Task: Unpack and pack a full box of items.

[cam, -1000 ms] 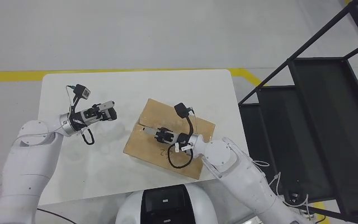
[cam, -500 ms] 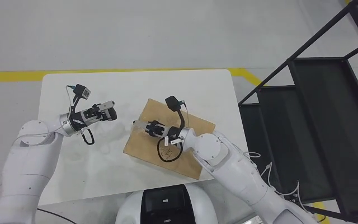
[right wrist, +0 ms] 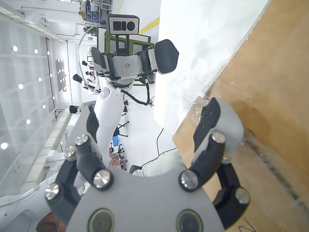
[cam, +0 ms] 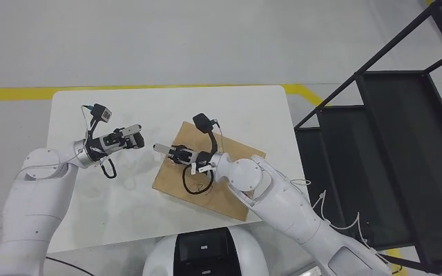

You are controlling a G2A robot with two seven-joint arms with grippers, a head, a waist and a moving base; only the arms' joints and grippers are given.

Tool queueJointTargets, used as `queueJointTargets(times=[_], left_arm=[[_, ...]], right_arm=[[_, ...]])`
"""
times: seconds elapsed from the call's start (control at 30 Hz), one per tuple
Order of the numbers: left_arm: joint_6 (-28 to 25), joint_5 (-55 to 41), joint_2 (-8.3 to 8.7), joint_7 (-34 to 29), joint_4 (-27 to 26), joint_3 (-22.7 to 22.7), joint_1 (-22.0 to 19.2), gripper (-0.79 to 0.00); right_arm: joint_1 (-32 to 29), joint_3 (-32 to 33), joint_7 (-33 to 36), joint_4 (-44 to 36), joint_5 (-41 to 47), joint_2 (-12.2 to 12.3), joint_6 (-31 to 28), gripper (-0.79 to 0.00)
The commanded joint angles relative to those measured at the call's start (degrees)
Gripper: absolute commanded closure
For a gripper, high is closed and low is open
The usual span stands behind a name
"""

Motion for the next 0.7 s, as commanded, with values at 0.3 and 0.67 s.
queueJointTargets(times=[0.3, 0.67], left_arm=[[0.0, 0.0, 0.0, 0.0, 0.0, 0.0, 0.0, -0.785], [1.01, 1.07, 0.11, -1.76, -6.71, 0.76, 0.55, -0.785]], right_arm=[[3.08, -2.25, -1.77, 5.87, 1.45, -1.76, 1.62, -0.785], [-8.66, 8.34, 6.86, -8.85, 2.05, 1.62, -2.17, -0.785]])
